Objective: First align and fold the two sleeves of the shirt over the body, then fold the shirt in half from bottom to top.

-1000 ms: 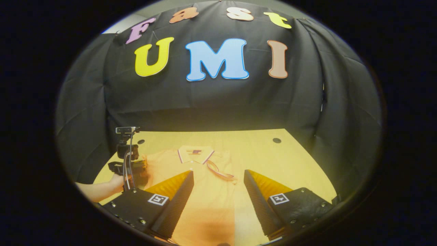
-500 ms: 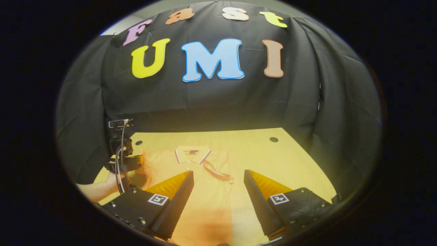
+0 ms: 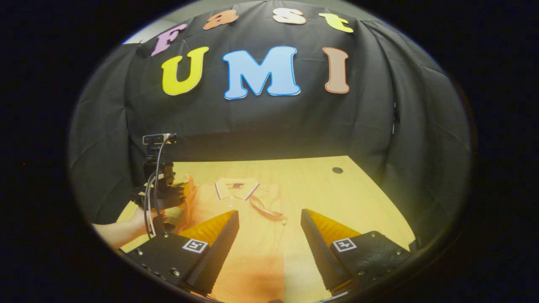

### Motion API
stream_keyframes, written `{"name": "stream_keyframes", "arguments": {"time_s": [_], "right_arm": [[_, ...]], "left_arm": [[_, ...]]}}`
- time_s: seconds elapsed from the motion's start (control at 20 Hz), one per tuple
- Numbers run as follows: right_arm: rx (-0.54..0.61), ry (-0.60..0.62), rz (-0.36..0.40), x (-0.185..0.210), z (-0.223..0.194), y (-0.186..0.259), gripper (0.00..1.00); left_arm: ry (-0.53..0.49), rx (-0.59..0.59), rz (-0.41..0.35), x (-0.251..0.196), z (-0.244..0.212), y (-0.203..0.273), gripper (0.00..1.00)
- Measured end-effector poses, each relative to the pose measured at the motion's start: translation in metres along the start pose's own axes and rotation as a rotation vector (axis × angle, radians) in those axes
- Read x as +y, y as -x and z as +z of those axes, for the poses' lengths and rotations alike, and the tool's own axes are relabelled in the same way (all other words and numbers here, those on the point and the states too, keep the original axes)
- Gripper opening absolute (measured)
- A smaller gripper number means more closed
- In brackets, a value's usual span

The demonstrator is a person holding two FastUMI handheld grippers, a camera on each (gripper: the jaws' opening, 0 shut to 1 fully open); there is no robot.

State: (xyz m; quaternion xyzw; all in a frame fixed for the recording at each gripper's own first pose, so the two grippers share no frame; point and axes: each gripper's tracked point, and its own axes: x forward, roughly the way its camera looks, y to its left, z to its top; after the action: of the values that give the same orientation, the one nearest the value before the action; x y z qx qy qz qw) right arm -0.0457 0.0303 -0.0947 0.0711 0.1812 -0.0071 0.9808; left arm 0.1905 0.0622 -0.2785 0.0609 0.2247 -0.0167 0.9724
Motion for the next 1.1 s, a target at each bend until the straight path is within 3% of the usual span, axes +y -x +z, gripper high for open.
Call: {"name": "stream_keyframes", "arguments": {"time_s": [0.5, 0.6, 0.7, 0.8, 1.1], "right_arm": [[0.022, -0.032, -0.05, -0.019, -0.015, 0.001, 0.92], [0.03, -0.038, -0.068, -0.02, -0.019, 0.002, 0.92], [0.04, -0.04, -0.09, -0.021, -0.025, 0.002, 0.92], [0.04, -0.042, -0.101, -0.02, -0.028, 0.003, 0.92], [0.041, -0.005, -0.083, -0.016, -0.035, 0.001, 0.92]], "left_arm": [[-0.087, 0.094, -0.099, -0.044, -0.031, -0.01, 0.12], [-0.086, 0.113, -0.121, -0.051, -0.036, -0.012, 0.15], [-0.081, 0.131, -0.142, -0.056, -0.042, -0.01, 0.29], [-0.085, 0.13, -0.162, -0.06, -0.044, -0.009, 0.26], [-0.044, 0.132, -0.184, -0.068, -0.043, 0.011, 0.37]]}}
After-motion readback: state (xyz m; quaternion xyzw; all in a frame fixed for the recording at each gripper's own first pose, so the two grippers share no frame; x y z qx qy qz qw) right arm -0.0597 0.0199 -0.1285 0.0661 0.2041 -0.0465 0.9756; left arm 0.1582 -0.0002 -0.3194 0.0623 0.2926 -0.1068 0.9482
